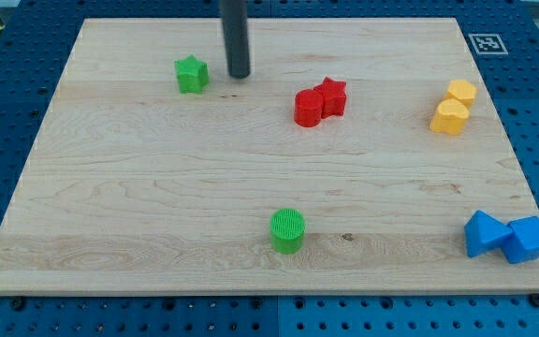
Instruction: Move the green star top left to the green circle
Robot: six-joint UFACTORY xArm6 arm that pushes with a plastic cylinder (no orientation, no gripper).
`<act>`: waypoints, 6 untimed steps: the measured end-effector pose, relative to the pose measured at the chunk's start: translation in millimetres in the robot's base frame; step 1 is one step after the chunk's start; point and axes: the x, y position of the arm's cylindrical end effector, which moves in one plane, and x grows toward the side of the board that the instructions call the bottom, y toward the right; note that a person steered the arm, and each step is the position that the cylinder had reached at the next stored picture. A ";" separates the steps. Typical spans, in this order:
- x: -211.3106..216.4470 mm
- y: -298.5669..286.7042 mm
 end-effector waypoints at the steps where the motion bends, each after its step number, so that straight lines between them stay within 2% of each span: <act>1: -31.6 -31.0; 2: -4.7 -69.2; 3: 67.3 -45.6; 4: 78.9 -31.6; 6: 9.1 -66.2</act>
